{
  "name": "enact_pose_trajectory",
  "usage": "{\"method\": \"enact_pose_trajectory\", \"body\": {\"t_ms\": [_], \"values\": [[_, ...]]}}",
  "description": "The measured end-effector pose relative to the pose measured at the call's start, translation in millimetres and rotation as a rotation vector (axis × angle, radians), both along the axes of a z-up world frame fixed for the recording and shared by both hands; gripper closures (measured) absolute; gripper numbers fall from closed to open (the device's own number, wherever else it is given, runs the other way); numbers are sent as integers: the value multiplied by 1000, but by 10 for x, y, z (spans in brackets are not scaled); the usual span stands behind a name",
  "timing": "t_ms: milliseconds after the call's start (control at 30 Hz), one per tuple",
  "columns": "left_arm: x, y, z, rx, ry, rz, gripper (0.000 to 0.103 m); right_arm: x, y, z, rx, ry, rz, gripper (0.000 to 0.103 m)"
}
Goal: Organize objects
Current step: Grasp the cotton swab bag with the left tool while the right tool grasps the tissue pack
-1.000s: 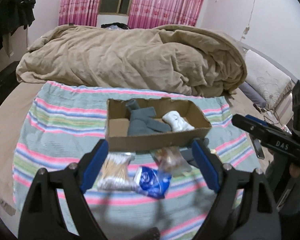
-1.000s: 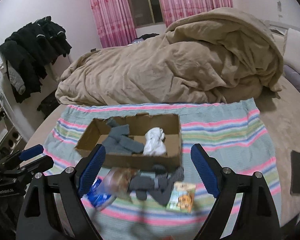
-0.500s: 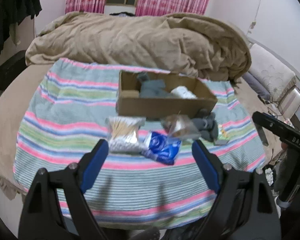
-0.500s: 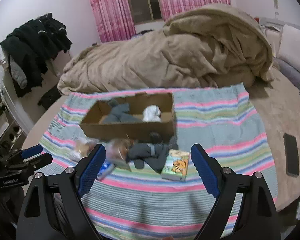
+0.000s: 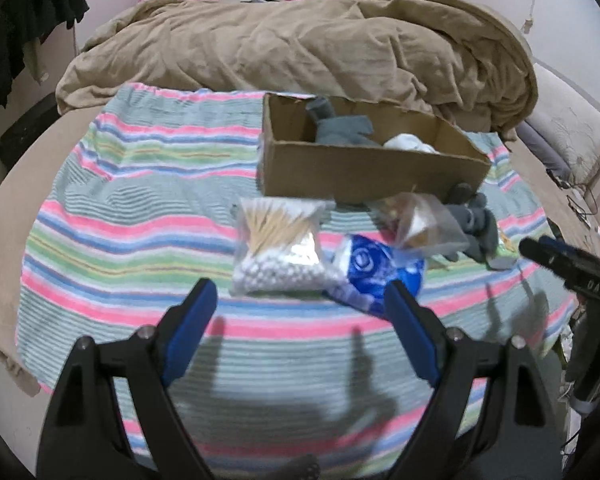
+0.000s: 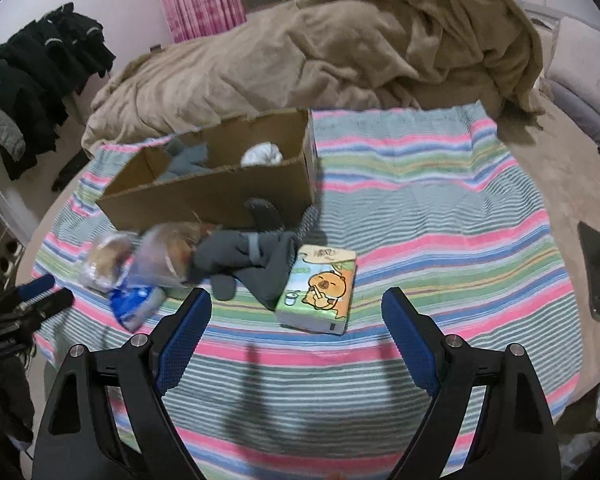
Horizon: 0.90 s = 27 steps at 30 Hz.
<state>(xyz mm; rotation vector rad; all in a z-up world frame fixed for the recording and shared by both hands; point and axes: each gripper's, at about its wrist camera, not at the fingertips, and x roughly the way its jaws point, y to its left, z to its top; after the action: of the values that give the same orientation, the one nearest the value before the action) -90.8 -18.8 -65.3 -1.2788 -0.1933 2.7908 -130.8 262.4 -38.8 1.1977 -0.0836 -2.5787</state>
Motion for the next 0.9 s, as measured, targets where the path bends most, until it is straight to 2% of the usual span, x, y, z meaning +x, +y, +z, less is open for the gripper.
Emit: {"method": "enact_pose_trajectory", "body": {"t_ms": [233,400,433,467,500,533,567,700,900], "values": [[-295,-77,-157,-9,-8,23,16,-219,-17,-326,51,-70,-14,14],[-447,-102,-279,0,-35,16,17,-261,-52,-443,88,-86,4,24],[-464,-105,-302,2,-41,13,18,-260,-48,-449,92,-85,6,29],[-480,-105,-325,5,-46,10,20,-260,-38,-452,95,-85,7,36],[-491,-107,-348,12,-48,5,27,-259,-12,-452,94,-86,8,40],[-508,-98,-372,11,-56,-2,31,-266,18,-456,92,-86,5,49],[-513,-86,-387,4,-57,-5,38,-268,51,-456,90,-86,-3,54],[-495,-73,-384,-3,-45,-10,51,-249,125,-439,76,-88,4,55],[-366,-100,-258,3,-26,-8,56,-163,171,-331,62,-66,-4,55]]}}
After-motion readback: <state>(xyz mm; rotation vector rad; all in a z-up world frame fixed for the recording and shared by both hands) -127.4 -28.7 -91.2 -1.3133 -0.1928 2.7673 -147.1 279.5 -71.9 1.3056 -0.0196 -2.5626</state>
